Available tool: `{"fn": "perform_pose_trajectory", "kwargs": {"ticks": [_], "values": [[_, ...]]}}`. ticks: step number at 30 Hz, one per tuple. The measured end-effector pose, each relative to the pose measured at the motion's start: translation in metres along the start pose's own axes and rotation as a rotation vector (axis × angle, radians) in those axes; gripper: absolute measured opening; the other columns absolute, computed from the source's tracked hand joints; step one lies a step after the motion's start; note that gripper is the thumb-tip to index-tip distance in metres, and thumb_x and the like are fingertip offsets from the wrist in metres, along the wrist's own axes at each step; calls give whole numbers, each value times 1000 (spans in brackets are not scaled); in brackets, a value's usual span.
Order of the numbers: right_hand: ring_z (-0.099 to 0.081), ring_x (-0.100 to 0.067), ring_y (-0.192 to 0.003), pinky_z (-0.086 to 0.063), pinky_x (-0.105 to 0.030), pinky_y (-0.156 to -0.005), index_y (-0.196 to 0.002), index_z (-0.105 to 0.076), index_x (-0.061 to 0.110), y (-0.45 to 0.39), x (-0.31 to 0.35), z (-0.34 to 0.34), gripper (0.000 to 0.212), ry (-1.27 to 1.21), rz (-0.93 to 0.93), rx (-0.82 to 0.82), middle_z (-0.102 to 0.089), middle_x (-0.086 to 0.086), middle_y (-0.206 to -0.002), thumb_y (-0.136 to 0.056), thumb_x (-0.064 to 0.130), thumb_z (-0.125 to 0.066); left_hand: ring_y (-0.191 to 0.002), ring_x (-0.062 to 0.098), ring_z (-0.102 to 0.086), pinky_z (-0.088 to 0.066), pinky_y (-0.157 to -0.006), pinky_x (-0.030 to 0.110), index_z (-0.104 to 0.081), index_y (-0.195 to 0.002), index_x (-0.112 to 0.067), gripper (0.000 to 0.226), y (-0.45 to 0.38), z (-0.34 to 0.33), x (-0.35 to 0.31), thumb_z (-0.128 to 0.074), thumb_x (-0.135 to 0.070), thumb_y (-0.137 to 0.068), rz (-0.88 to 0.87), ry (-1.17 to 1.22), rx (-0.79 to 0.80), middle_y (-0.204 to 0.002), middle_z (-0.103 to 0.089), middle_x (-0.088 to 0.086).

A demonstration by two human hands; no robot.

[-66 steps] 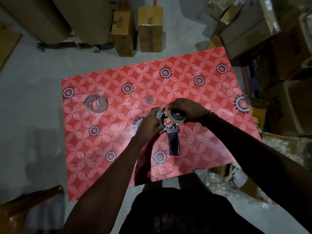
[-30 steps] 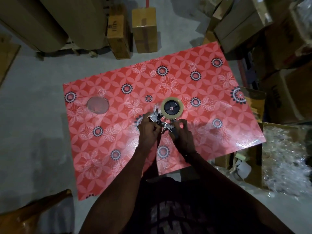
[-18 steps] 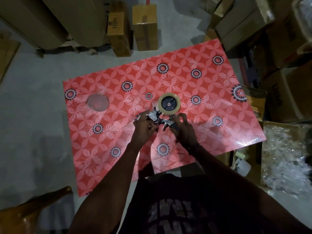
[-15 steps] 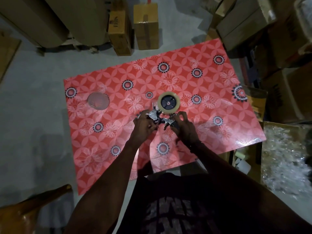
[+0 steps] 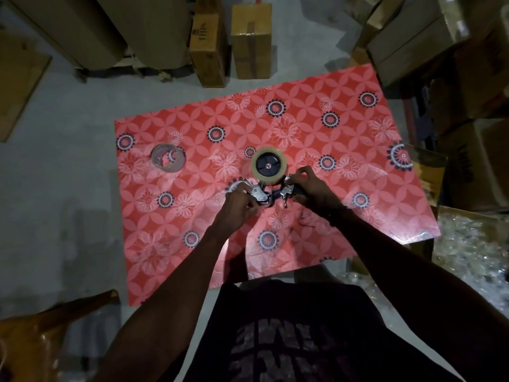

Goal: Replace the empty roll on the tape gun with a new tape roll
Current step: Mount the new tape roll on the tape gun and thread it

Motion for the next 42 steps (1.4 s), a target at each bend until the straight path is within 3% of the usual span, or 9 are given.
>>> {"fn": "perform_pose_trajectory", "kwargs": {"ticks": [9, 14, 17, 19, 23, 26, 29, 34, 42], "values": [[-60, -33, -97, -57, -43, -77, -129, -59, 22, 2, 4, 2, 43, -68, -34, -6, -47, -16, -121, -86, 23, -64, -95, 25, -67, -41, -70, 22, -75, -66, -10, 18, 5, -9, 2, -66, 3, -75, 107, 5, -65, -103, -67, 12], [-58, -28, -92, -48, -34, -73, -125, -49, 39, 2, 10, 3, 46, -75, -39, 28, -46, -14, -120, -85, 22, -62, -72, 3, -64, -42, -58, 12, -73, -84, 0, 15, 12, -10, 0, -59, 6, -85, 143, -42, -93, -106, -65, 14], [-57, -26, -91, -51, -36, -73, -126, -48, 39, 2, 11, 2, 48, -70, -50, 43, -46, -15, -120, -84, 21, -62, -70, 17, -66, -47, -57, 19, -69, -82, -1, 6, 14, -10, -5, -67, 5, -83, 53, 2, -123, -102, -71, 18], [-58, -29, -91, -53, -38, -74, -127, -48, 38, 2, 10, 2, 49, -55, -55, 50, -46, -14, -121, -84, 20, -62, -68, 8, -60, -45, -56, 13, -68, -71, -5, 16, 15, -6, -5, -69, 4, -84, 33, -3, -156, -111, -69, 15], [-56, -26, -92, -51, -35, -75, -127, -50, 35, 1, 8, 1, 50, -40, -46, 54, -46, -12, -121, -85, 12, -66, -62, -12, -50, -50, -61, 11, -74, -86, 1, 3, 16, -2, -3, -71, 2, -86, 18, 44, -201, -101, -73, 12], [-58, -26, -94, -55, -39, -77, -127, -53, 33, 0, 4, 1, 51, -32, -54, 43, -46, -12, -122, -85, 11, -69, -60, 4, -62, -57, -66, 33, -75, -83, 0, 5, 17, 0, -2, -72, -1, -87, 15, 52, -201, -95, -77, 13], [-59, -24, -99, -56, -39, -86, -133, -58, 26, -1, -4, 0, 50, -22, -64, 48, -45, -11, -128, -87, 16, -74, -85, 23, -74, -57, -70, 32, -77, -75, -3, 14, 17, 4, -3, -68, -3, -86, -3, 45, -224, -104, -78, 14], [-53, -15, -104, -51, -34, -94, -131, -59, 25, -5, -8, 1, 67, -44, -57, 88, -44, -6, -132, -74, 36, -93, -94, 26, -73, -54, -74, 29, -77, -69, -4, 32, 17, 7, -2, -61, -17, -94, 11, 60, -222, -100, -77, 17], [-62, -22, -101, -58, -40, -87, -129, -60, 22, 0, 1, 4, 74, -36, -17, 0, -47, -8, -130, -67, 32, -98, -103, 27, -68, -55, -77, 37, -78, -71, -5, 17, 9, -2, 6, -70, 9, -76, 51, 31, -113, -100, -74, 14]]}}
Point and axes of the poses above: each hand's wrist, its own y-axis away from the middle knuckle, its own z-axis out of the back of the hand, x = y × z, the point moved 10 cm from there along -y, towards the middle knuckle
